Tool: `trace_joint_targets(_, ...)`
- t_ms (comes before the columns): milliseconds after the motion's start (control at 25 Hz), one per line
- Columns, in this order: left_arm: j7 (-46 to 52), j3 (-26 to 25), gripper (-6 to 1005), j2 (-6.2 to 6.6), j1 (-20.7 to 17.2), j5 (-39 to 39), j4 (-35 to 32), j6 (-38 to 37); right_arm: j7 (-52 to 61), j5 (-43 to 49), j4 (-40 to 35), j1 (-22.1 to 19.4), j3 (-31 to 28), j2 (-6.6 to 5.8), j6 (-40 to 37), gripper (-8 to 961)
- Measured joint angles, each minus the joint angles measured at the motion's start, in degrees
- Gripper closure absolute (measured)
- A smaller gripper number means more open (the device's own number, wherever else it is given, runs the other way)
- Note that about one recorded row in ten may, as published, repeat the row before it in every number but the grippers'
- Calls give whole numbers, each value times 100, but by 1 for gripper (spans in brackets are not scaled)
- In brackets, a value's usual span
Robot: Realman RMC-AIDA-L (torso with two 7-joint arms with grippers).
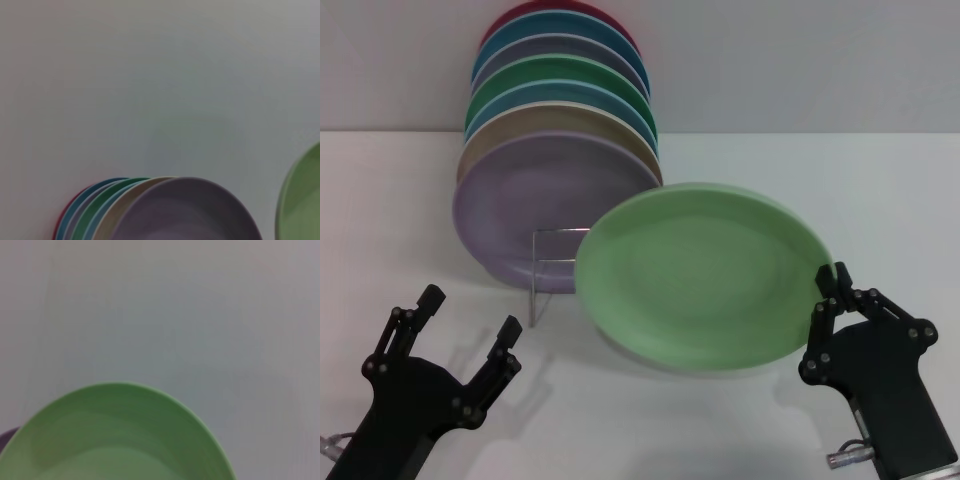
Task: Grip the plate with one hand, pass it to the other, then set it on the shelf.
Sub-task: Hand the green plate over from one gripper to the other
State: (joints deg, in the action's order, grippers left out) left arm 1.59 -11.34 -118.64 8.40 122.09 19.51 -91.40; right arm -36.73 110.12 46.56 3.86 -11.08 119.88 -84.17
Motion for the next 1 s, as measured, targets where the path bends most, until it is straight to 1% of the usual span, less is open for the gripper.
trace_joint_targets(160, -184, 81, 139, -1, -15, 0, 31, 20, -479, -8, 249, -59, 103, 0, 22, 935)
trace_joint_targets(400, -189, 122, 139, -16, 33, 0, 44, 87, -673, -188, 367, 3, 262, 0, 77, 934)
trace_joint_targets(560, -271, 195, 139, -36, 194, -1, 58, 363, -905, -287, 421, 75, 343, 0, 88, 934)
trace_joint_targets(640, -271, 195, 139, -36, 194, -1, 58, 363, -950, -289, 444, 74, 343, 0, 89, 934)
trace_joint_targets(720, -263, 272, 139, -36, 305, -1, 63, 470, -1033, -298, 481, 74, 345, 0, 90, 935)
trace_joint_targets(880, -243, 278, 139, -36, 332, -1, 63, 495, -1092, -310, 507, 111, 357, 0, 127, 935)
trace_joint_targets(1000, -210, 281, 140, -41, 421, -1, 72, 575, -1103, -313, 493, 138, 407, 0, 162, 935)
